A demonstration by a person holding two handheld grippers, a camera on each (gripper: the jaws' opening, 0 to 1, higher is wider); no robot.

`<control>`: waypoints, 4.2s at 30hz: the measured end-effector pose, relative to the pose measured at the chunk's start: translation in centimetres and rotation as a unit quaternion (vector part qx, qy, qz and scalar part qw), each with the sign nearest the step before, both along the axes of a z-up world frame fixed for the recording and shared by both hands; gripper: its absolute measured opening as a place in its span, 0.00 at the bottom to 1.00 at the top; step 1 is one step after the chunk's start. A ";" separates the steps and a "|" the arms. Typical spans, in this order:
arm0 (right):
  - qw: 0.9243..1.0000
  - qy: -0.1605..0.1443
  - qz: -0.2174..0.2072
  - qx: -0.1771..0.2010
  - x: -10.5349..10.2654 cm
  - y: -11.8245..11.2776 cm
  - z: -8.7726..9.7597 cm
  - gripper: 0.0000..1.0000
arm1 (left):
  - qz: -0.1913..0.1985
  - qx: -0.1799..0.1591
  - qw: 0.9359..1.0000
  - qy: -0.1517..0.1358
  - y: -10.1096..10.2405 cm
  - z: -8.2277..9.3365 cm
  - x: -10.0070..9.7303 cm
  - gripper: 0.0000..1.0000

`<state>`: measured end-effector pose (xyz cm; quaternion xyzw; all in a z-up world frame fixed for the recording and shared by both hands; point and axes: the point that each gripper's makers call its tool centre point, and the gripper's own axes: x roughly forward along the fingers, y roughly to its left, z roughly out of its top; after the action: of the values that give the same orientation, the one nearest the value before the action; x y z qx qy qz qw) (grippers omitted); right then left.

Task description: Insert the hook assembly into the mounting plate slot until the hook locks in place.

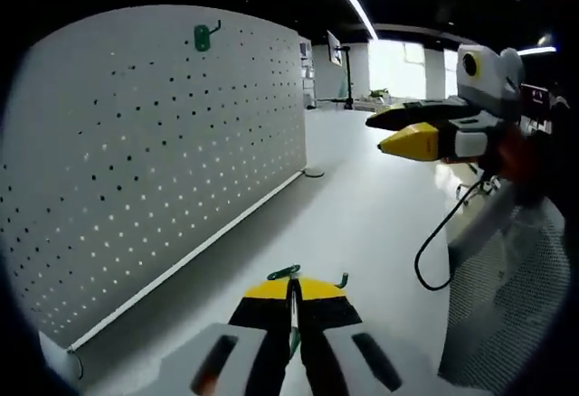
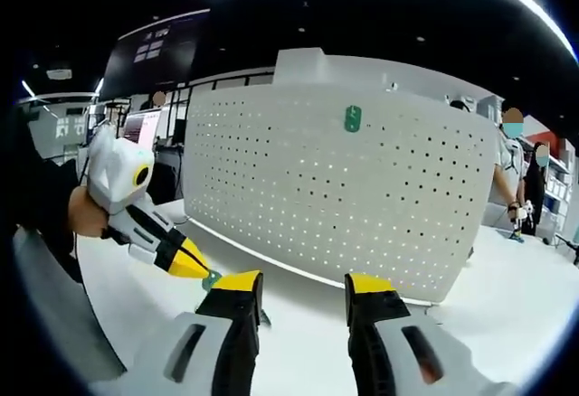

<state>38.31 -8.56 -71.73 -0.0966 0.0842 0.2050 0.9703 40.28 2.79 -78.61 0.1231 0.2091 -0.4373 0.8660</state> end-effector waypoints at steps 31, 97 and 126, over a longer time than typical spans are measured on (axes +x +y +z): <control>0.995 0.010 0.100 -0.020 -2.3 5.8 -0.4 0.20 | 0.058 -0.172 0.981 0.067 -1.0 4.7 -1.4 0.01; 0.993 0.032 0.110 -0.030 -2.4 6.1 -1.5 0.01 | 0.013 -0.191 0.978 0.086 -4.5 6.2 -4.4 0.09; 0.994 0.035 0.099 -0.024 -2.2 5.7 -1.5 0.01 | 0.033 -0.184 0.982 0.013 -1.3 7.3 -4.3 0.38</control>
<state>36.09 -2.90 -73.22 -0.1201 0.1129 0.3017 0.9390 35.99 1.53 -71.31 -0.0512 0.1408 -0.4407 0.8851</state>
